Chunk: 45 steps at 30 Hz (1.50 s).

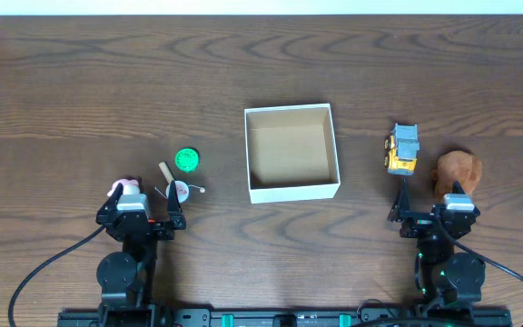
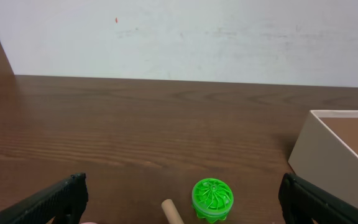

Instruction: Pack container

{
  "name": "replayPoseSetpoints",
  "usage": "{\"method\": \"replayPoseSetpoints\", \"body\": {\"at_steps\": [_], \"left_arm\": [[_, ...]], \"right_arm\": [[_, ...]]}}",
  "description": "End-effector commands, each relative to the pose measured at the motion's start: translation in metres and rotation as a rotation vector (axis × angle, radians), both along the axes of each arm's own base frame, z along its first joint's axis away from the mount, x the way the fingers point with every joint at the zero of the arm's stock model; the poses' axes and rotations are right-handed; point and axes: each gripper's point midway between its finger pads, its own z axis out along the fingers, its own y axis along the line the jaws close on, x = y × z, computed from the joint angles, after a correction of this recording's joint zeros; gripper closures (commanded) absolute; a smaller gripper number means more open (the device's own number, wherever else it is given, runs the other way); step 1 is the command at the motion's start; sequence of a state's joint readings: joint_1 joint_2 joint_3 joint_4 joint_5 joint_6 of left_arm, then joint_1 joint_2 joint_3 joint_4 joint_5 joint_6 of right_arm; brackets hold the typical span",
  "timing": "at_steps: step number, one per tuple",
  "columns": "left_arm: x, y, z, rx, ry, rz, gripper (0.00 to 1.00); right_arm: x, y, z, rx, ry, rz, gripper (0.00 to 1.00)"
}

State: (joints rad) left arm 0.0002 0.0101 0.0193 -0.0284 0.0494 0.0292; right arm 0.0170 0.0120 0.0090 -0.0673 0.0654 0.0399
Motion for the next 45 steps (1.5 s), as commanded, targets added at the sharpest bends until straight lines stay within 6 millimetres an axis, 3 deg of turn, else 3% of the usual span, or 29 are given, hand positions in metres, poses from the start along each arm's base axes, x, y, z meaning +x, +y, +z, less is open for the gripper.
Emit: {"method": "replayPoseSetpoints", "body": {"at_steps": [1, 45], "left_arm": [[-0.0009, 0.0018, -0.0153, -0.004, 0.047, 0.008, 0.02], [-0.0009, 0.0017, -0.0153, -0.004, 0.047, 0.007, 0.02]], "right_arm": [[-0.0002, -0.0024, -0.001, -0.015, 0.001, -0.007, 0.01], [0.0002, 0.0046, 0.0015, -0.008, -0.01, 0.033, 0.01]]}}
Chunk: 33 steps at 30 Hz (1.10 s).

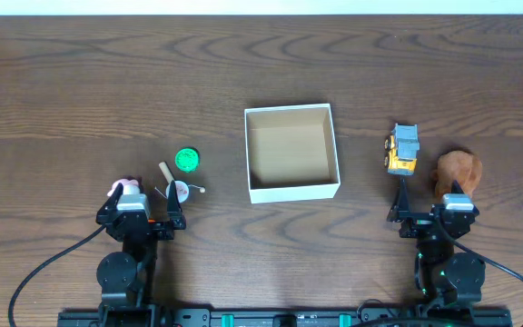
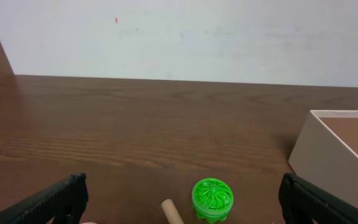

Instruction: Pack container

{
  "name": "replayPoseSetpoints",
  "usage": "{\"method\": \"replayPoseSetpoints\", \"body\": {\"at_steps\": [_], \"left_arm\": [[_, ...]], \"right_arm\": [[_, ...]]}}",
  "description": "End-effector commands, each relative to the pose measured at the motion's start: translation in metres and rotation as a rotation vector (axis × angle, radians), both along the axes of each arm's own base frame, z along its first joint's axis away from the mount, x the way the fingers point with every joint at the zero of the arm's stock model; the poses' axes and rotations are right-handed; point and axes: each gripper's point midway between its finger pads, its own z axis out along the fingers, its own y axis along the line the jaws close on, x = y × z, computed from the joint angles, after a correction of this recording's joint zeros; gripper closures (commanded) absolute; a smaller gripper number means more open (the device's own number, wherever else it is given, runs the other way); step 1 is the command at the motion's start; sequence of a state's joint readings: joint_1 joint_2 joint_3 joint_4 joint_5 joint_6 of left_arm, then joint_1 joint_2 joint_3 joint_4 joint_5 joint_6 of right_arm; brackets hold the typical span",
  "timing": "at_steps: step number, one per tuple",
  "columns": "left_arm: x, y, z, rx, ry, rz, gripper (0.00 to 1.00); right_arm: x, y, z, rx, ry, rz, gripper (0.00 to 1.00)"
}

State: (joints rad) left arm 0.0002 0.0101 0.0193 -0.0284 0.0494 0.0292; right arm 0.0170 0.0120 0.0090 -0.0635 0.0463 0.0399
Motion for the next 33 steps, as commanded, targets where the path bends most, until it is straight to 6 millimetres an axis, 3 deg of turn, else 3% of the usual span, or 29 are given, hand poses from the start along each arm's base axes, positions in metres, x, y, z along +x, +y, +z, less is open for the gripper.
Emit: {"method": "replayPoseSetpoints", "body": {"at_steps": [1, 16, 24, 33], "left_arm": [[-0.001, 0.002, -0.015, -0.004, 0.047, 0.008, 0.02], [0.001, -0.001, -0.022, -0.12, 0.107, 0.007, 0.02], [0.007, -0.002, 0.003, -0.151, 0.173, 0.011, 0.02], [0.01, -0.005, 0.017, -0.156, 0.488, 0.021, 0.02]], "right_arm": [[0.0, 0.003, 0.001, -0.008, -0.006, 0.025, 0.01], [0.0, 0.012, -0.014, 0.096, 0.102, 0.067, 0.01], [0.001, 0.016, 0.002, 0.105, 0.254, 0.083, 0.01], [0.018, 0.026, 0.021, 0.074, 0.514, 0.142, 0.01]]}}
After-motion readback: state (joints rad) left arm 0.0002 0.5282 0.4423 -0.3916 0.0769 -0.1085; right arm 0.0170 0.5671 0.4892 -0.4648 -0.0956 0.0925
